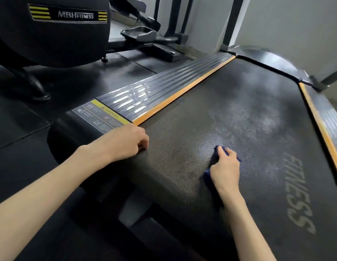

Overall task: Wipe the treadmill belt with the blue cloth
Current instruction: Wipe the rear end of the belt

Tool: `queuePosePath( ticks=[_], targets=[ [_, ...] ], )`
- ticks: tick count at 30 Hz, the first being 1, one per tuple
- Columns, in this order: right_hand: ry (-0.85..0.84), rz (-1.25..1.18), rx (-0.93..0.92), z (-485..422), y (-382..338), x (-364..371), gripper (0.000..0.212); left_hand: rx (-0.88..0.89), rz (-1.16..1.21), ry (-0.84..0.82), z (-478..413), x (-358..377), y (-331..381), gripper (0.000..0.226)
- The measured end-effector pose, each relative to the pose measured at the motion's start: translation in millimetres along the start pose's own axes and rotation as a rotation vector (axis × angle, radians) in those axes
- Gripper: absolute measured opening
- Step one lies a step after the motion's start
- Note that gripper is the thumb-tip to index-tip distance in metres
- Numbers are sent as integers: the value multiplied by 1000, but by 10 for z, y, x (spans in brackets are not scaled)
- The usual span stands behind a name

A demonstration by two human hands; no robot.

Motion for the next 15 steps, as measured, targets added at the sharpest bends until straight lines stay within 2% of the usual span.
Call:
queuePosePath(
  ticks=[2, 5, 8, 10, 12, 15],
  targets=[
    [-12, -33, -136, 156, -491, 192, 48, -2, 60, 21, 37, 3, -37, 47],
    [-91, -95, -394, 397, -1378, 637, 48, -81, 84, 68, 46, -44, -127, 43],
    [-147, -64, -482, 419, -1750, 795, 42, -114, -7, 96, 11, -66, -76, 36],
    [-190, -8, -530, 441, -1638, 754, 53, -144, -14, 119, 0, -93, -51, 34],
    [-181, -3, -488, 446, -1249, 574, 65, -162, 2, 137, 12, -112, -33, 34],
    [-48, -55, -209, 260, -326, 83, 66, -150, 13, 142, 38, -91, -31, 35]
  ],
)
Point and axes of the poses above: each hand's wrist, its own z-axis away from the middle knuckle, its own x-axis out of the palm, y = z × x, the point moved 9 cm from there along -z, towards the middle knuckle
